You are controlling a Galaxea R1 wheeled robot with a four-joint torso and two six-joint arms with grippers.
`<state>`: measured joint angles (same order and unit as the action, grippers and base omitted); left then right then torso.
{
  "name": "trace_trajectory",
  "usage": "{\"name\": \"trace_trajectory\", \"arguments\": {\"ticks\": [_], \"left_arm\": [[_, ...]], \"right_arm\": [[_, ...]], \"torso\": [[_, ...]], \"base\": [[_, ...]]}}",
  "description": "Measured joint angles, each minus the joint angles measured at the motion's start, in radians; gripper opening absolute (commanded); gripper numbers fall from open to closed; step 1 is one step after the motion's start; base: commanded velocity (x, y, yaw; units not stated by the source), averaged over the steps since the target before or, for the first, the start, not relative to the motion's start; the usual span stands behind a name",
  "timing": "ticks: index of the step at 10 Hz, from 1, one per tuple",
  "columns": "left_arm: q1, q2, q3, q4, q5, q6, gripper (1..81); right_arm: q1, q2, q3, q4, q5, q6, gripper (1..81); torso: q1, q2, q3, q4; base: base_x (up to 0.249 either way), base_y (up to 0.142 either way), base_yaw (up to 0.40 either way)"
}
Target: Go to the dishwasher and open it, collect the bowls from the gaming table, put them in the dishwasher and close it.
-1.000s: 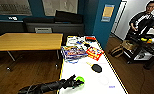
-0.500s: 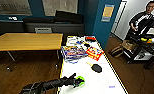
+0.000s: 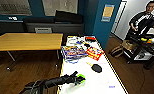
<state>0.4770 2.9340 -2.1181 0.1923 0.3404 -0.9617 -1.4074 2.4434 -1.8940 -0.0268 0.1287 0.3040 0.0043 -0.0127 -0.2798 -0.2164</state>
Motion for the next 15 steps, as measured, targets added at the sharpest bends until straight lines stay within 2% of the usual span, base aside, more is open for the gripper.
{"name": "trace_trajectory", "arguments": {"ticks": [3, 6, 9, 14, 15], "left_arm": [[0.002, 0.029, -0.004, 0.029, 0.0, 0.0, 81.1], [0.007, -0.024, 0.001, 0.03, -0.001, 0.0, 81.1], [0.006, -0.1, 0.069, 0.032, -0.003, 0.0, 81.1], [0.027, -0.15, 0.097, 0.032, -0.011, -0.004, 81.1], [0.027, -0.165, 0.099, 0.031, -0.012, -0.015, 81.1]], "right_arm": [[0.0, 0.0, 0.0, -0.004, 0.0, 0.0, 1.0], [0.0, 0.0, 0.002, -0.008, 0.0, 0.0, 1.0], [0.0, 0.0, 0.006, -0.008, 0.0, 0.0, 1.0], [0.0, 0.0, 0.007, -0.011, 0.0, 0.0, 1.0], [0.0, 0.0, 0.008, -0.012, 0.0, 0.0, 1.0]], "torso": [[0.0, 0.0, 0.0, 0.0], [0.0, 0.0, 0.0, 0.0], [0.0, 0.0, 0.0, 0.0], [0.0, 0.0, 0.0, 0.0], [0.0, 0.0, 0.0, 0.0]], "base": [[0.0, 0.0, 0.0], [0.0, 0.0, 0.0], [0.0, 0.0, 0.0], [0.0, 0.0, 0.0], [0.0, 0.0, 0.0]]}}
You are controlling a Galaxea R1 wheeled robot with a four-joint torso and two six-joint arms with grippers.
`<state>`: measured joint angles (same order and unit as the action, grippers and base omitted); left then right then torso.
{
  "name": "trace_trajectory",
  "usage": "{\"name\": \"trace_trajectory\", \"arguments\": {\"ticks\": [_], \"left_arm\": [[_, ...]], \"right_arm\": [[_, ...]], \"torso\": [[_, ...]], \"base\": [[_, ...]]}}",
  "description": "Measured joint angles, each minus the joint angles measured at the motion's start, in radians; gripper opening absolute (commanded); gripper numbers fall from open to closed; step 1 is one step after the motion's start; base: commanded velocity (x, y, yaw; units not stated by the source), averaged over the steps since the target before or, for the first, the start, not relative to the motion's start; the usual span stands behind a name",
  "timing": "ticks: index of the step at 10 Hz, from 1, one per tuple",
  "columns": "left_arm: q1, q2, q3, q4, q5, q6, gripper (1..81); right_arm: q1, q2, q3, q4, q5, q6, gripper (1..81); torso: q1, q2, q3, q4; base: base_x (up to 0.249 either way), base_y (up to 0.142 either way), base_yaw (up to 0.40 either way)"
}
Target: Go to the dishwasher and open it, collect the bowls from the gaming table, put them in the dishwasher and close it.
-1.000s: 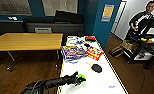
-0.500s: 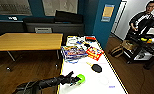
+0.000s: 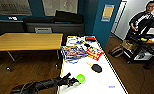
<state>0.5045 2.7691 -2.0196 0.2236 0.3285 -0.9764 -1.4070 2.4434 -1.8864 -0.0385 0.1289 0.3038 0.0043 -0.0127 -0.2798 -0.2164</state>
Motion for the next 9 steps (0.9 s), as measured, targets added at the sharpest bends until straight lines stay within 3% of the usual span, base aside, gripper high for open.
{"name": "trace_trajectory", "arguments": {"ticks": [2, 3, 9], "left_arm": [[0.0, -0.024, 0.003, 0.0, -0.004, -0.076, 81.1], [0.002, -0.031, 0.003, 0.0, -0.005, -0.098, 81.1], [-0.002, 0.023, -0.039, 0.0, -0.015, -0.112, 81.1]], "right_arm": [[0.0, 0.0, 0.0, 0.0, 0.0, 0.0, 1.0], [0.0, 0.0, 0.0, 0.0, 0.0, 0.0, 1.0], [0.005, 0.002, 0.0, 0.0, -0.001, 0.0, 1.0]], "torso": [[0.0, 0.0, 0.0, 0.0], [0.0, 0.0, 0.0, 0.0], [0.0, 0.0, 0.0, 0.0]], "base": [[0.0, 0.0, 0.0], [0.0, 0.0, 0.0], [0.0, 0.0, 0.0]]}}
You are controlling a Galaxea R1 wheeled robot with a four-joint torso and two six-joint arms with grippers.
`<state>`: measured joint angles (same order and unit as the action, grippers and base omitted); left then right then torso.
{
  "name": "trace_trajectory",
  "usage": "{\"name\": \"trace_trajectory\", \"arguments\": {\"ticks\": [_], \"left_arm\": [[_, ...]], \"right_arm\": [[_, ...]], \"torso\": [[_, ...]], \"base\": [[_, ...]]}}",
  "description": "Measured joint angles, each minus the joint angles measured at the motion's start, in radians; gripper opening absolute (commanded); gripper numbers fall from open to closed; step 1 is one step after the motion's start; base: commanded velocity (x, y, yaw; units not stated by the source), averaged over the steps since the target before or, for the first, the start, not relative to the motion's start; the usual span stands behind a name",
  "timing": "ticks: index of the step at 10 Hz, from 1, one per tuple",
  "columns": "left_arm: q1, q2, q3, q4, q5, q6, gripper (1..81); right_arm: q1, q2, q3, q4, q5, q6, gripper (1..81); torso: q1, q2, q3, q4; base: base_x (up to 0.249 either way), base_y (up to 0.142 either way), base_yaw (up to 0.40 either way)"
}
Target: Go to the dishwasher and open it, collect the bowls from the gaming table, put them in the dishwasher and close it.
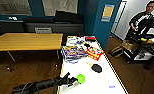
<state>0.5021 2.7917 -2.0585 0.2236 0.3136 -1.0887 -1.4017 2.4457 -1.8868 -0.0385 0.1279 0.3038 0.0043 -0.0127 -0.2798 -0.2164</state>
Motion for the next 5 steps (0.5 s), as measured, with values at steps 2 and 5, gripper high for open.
{"name": "trace_trajectory", "arguments": {"ticks": [2, 5], "left_arm": [[0.0, 0.046, -0.029, 0.001, 0.001, 0.0, 81.1], [0.0, 0.088, -0.084, 0.002, 0.005, 0.0, 81.1]], "right_arm": [[0.0, 0.01, 0.0, 0.0, -0.001, 0.0, 1.0], [0.0, 0.011, -0.004, 0.0, 0.0, 0.0, 1.0]], "torso": [[0.0, 0.0, 0.0, 0.0], [0.0, 0.0, 0.0, 0.0]], "base": [[0.0, 0.0, 0.0], [0.0, 0.0, 0.0]]}}
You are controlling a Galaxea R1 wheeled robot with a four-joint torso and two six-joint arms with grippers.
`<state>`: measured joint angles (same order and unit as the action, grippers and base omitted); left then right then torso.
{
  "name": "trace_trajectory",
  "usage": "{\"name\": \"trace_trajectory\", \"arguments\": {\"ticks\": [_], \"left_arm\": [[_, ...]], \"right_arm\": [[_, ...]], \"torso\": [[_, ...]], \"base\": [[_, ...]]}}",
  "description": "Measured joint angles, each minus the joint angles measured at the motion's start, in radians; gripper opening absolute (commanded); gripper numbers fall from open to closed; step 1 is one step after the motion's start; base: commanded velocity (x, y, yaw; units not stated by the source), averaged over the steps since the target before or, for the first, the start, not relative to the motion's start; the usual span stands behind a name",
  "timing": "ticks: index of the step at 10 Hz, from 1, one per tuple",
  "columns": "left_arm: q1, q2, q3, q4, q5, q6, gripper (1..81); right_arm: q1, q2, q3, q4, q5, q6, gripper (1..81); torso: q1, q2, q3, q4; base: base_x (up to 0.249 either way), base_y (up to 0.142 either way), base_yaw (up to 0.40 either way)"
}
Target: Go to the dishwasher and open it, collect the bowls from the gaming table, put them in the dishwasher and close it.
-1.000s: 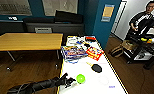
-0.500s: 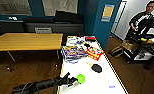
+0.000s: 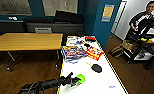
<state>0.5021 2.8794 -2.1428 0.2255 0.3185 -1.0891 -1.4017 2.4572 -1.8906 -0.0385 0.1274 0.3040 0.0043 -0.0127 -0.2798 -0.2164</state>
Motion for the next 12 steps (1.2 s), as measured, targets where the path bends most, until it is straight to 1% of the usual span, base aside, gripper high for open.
{"name": "trace_trajectory", "arguments": {"ticks": [2, 4, 7, 12], "left_arm": [[0.005, 0.024, -0.024, 0.003, 0.003, 0.0, 81.1], [0.012, 0.031, -0.027, 0.003, 0.003, -0.004, 81.1], [0.015, 0.034, -0.038, 0.002, 0.003, -0.033, 81.1], [0.036, 0.045, -0.065, 0.003, -0.013, -0.033, 81.1]], "right_arm": [[0.0, 0.001, -0.004, 0.0, 0.0, 0.0, 1.0], [0.0, 0.005, -0.007, 0.0, 0.0, 0.0, 1.0], [0.0, 0.005, -0.008, 0.0, 0.0, 0.0, 1.0], [0.0, 0.016, -0.016, 0.0, -0.003, 0.0, 1.0]], "torso": [[0.0, 0.0, 0.0, 0.0], [0.0, 0.0, 0.0, 0.0], [0.0, 0.0, 0.0, 0.0], [0.0, 0.0, 0.0, 0.0]], "base": [[0.0, 0.0, 0.0], [0.0, 0.0, 0.0], [0.0, 0.0, 0.0], [0.0, 0.0, 0.0]]}}
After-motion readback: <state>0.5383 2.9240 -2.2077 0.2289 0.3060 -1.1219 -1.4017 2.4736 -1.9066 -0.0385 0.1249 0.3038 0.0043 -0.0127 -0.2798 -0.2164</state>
